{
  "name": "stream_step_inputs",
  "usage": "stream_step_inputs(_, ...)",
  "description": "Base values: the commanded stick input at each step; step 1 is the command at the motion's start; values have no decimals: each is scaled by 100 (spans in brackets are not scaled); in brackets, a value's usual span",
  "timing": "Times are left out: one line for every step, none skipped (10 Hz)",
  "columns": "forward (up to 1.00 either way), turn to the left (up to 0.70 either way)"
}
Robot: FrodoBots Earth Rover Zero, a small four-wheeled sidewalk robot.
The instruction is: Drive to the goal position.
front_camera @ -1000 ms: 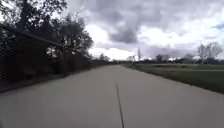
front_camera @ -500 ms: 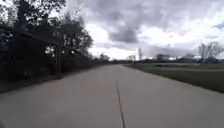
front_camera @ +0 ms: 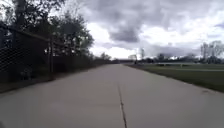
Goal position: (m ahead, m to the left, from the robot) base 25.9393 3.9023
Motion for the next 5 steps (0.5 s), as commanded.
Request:
stream_step_inputs(100,-18)
stream_step_inputs(100,-40)
stream_step_inputs(100,-27)
stream_step_inputs(100,0)
stream_step_inputs(100,0)
